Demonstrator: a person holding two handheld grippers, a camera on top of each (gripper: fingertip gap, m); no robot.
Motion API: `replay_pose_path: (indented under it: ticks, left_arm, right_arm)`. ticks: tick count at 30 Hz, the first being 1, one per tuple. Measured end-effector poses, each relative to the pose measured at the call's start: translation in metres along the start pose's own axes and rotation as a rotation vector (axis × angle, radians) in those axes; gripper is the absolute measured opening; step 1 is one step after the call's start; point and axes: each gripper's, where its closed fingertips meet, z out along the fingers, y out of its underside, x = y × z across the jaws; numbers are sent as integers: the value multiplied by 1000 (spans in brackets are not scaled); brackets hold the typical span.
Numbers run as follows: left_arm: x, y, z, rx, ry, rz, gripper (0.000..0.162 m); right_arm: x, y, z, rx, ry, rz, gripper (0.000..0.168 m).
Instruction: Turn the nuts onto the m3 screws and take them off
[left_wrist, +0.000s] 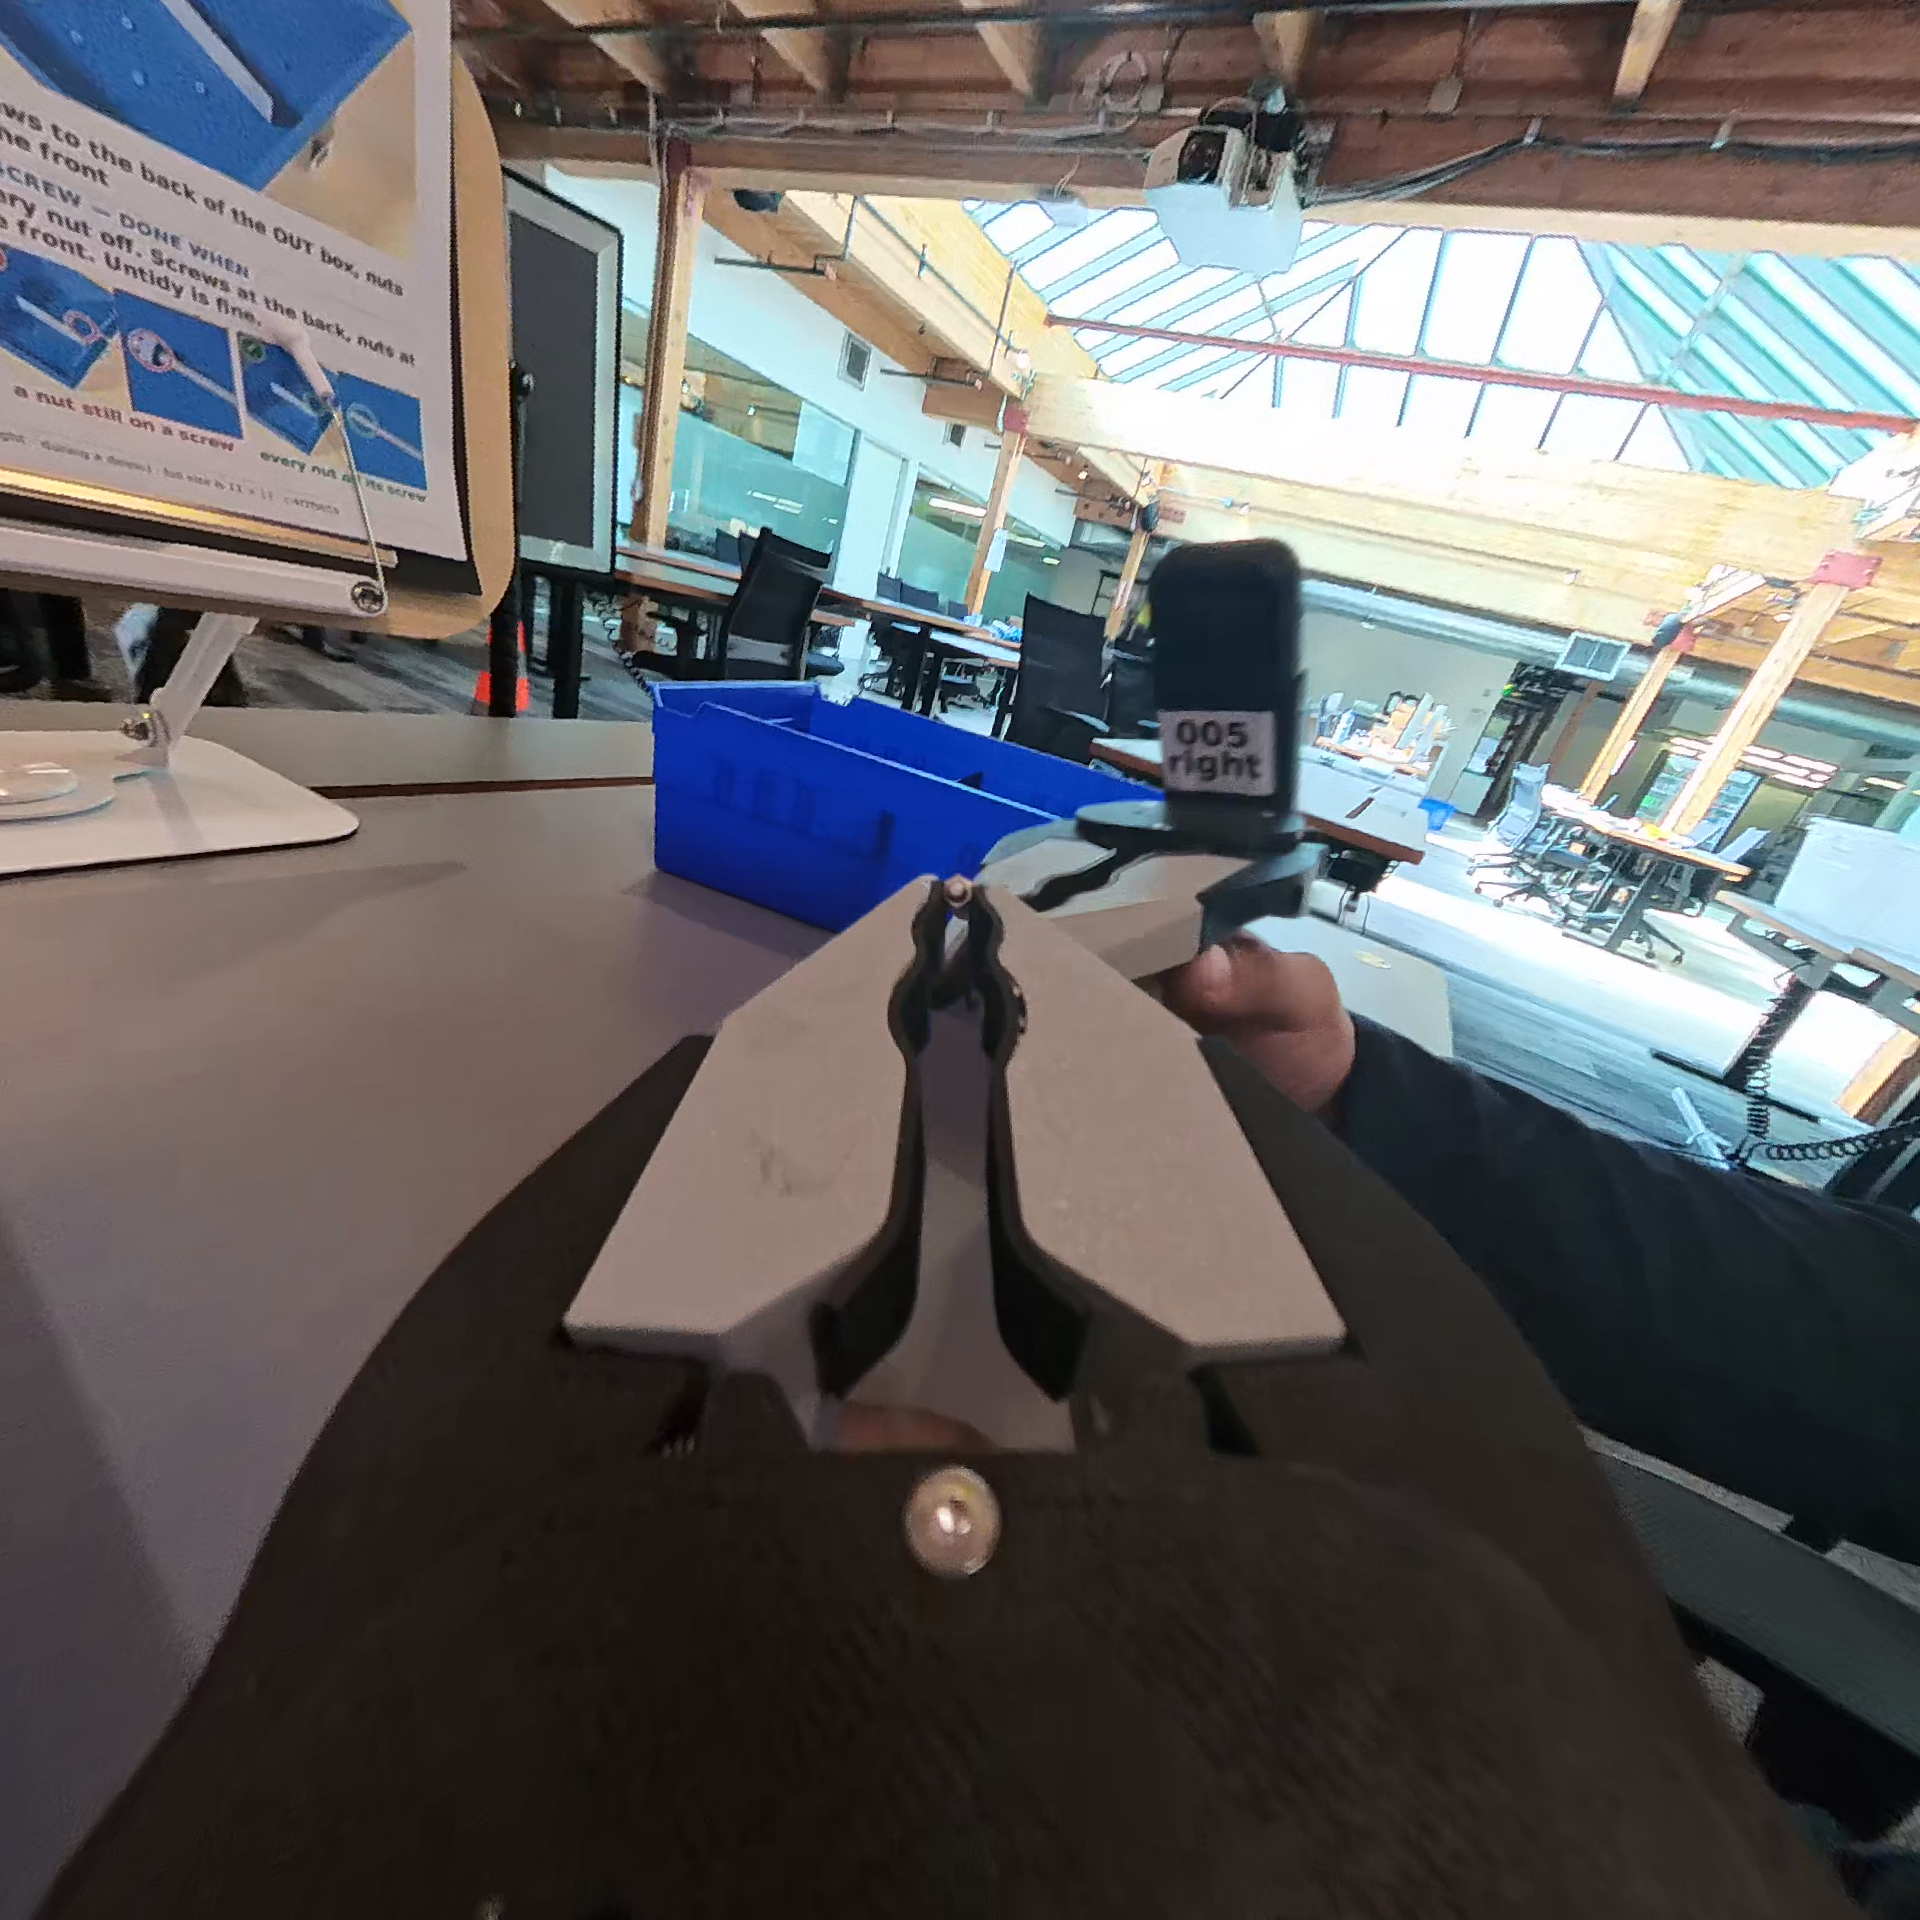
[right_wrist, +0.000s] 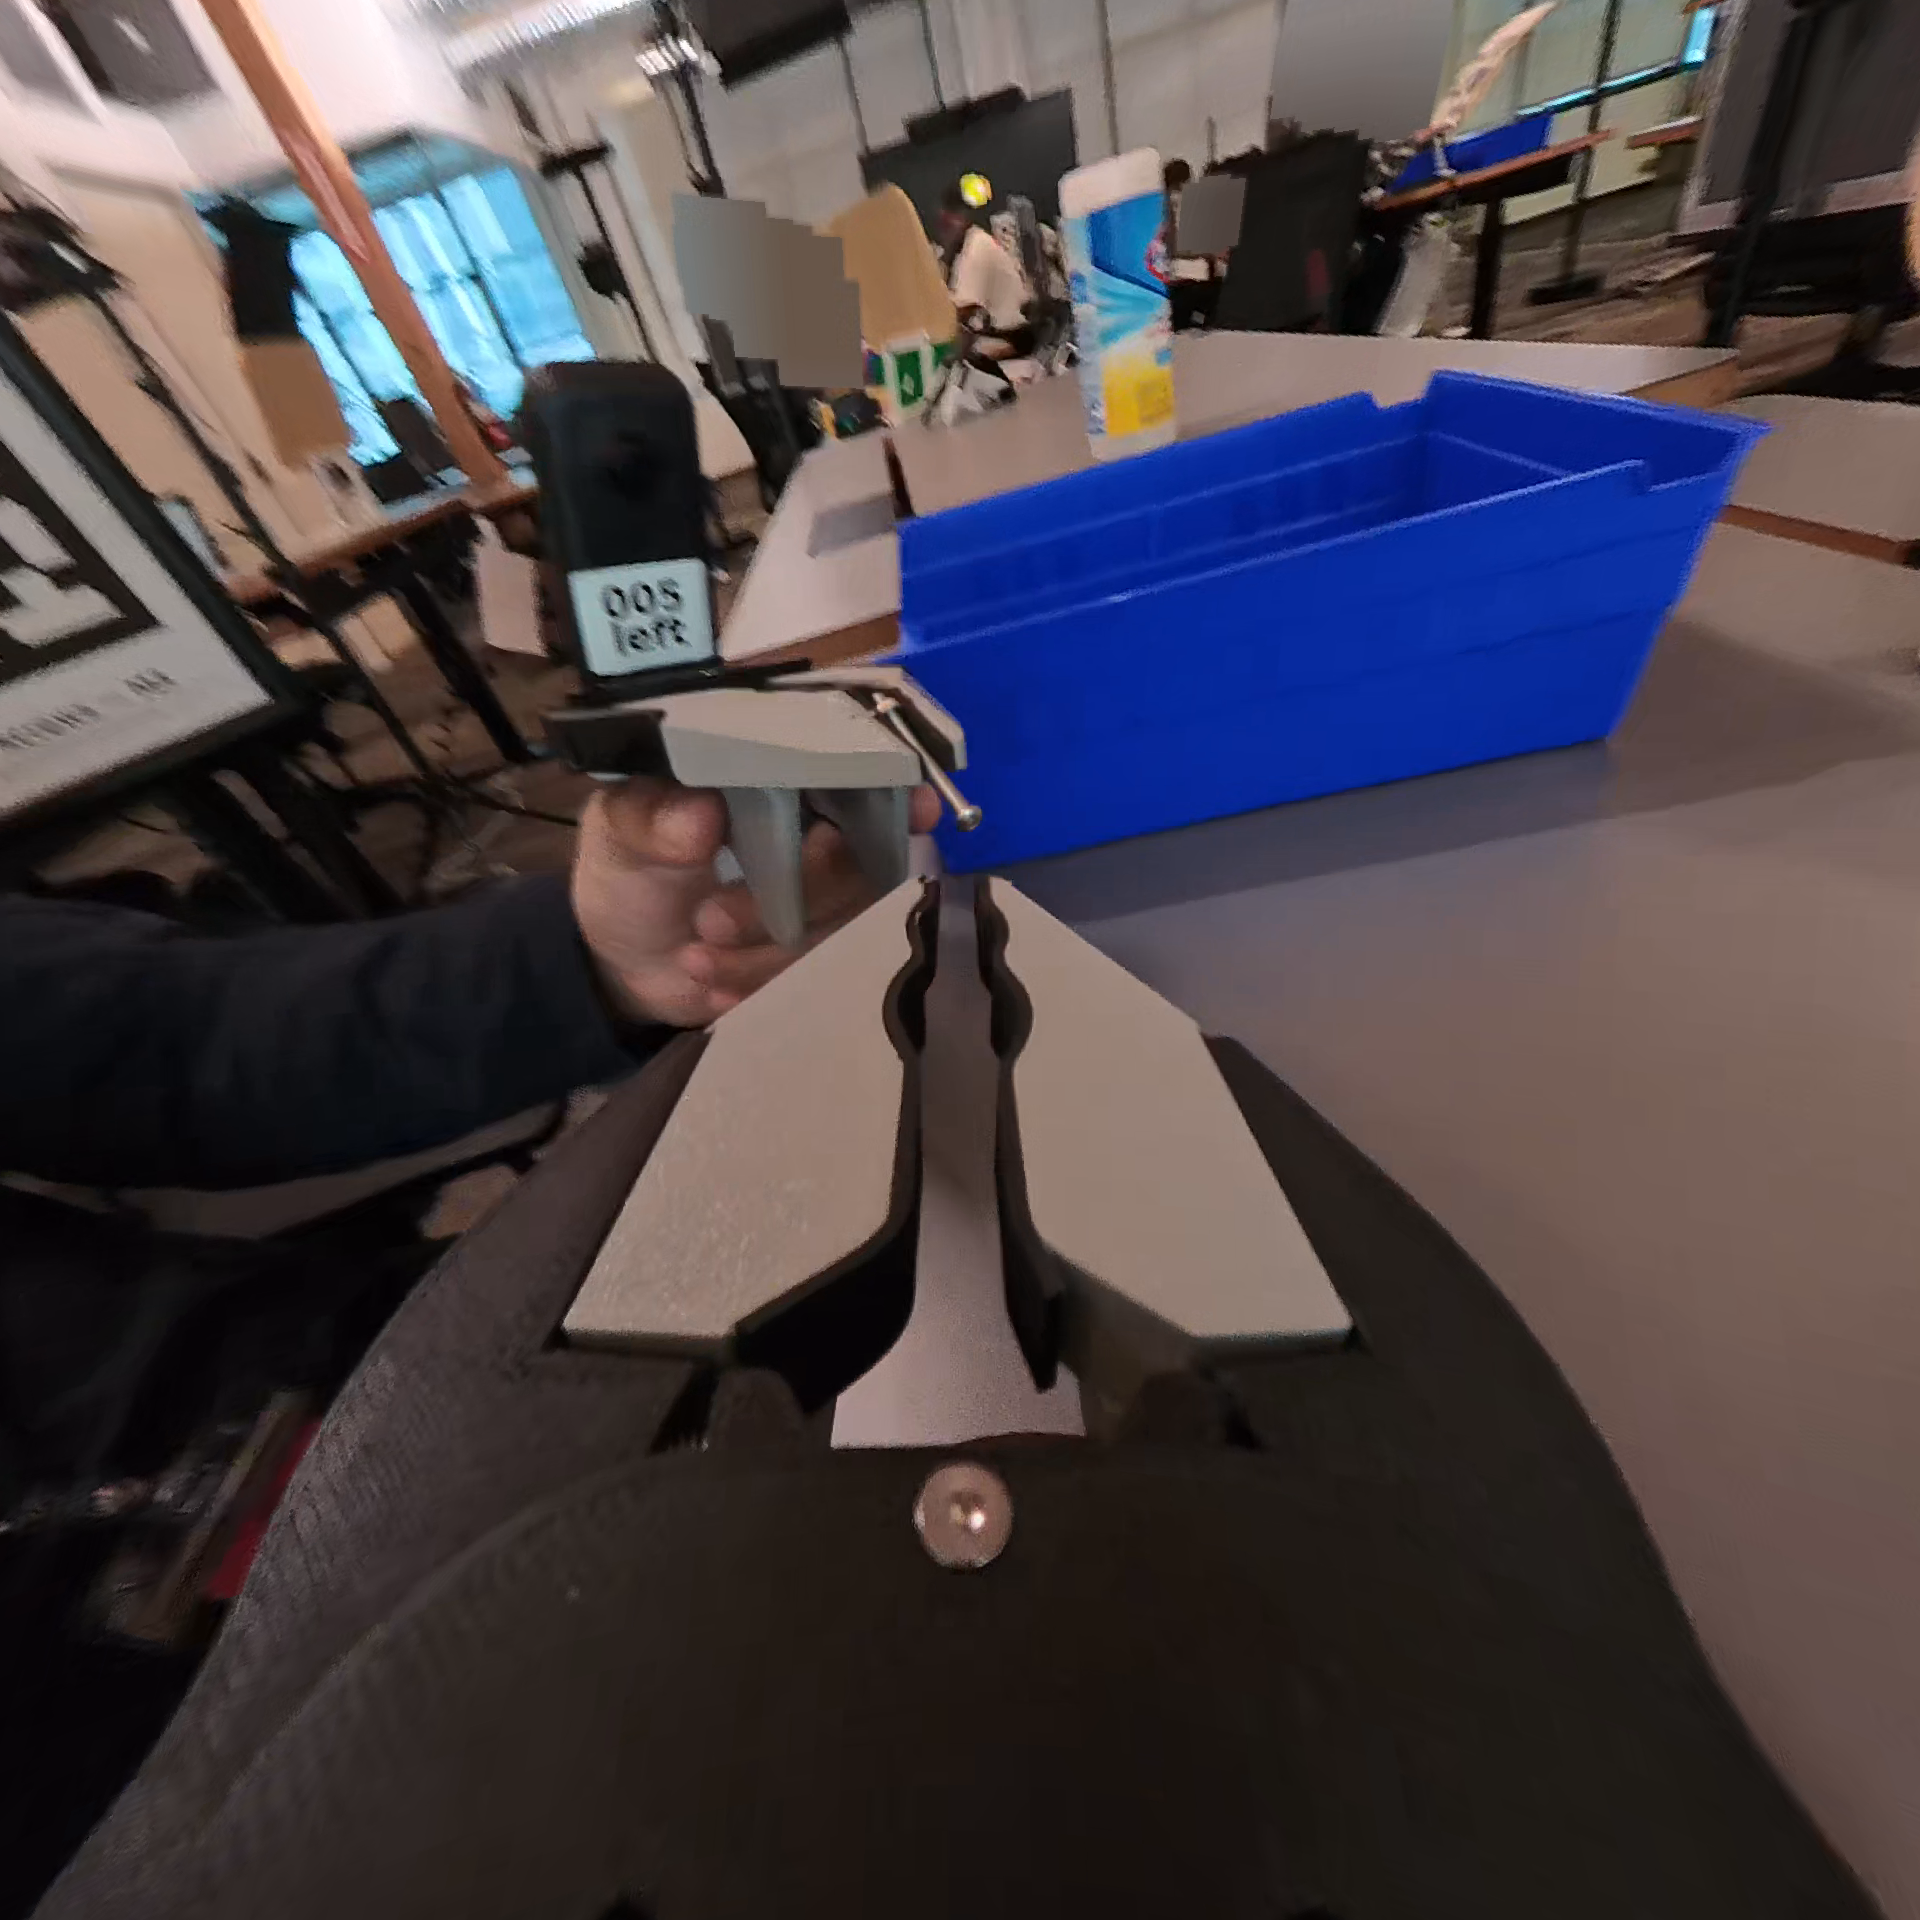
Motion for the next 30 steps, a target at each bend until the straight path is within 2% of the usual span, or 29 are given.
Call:
replay_pose_path:
  ticks: [6,10,14,18,21,30]
  left_arm:
    - [-9,22,7,-124,-73,54,2]
    - [-10,22,6,-123,-55,2,2]
    - [-11,24,6,-132,-34,-58,2]
    - [-5,27,8,-155,-13,-37,2]
    - [-2,29,8,-164,6,-34,2]
    - [8,19,8,-104,45,-21,2]
  right_arm:
    - [20,7,-13,-90,257,-317,11]
    - [18,15,-9,-141,289,-431,17]
    - [17,11,-10,-118,284,-413,20]
    - [14,5,-12,-81,271,-407,19]
    - [10,6,-11,-81,239,-402,5]
    - [-4,7,-5,-57,117,-298,1]
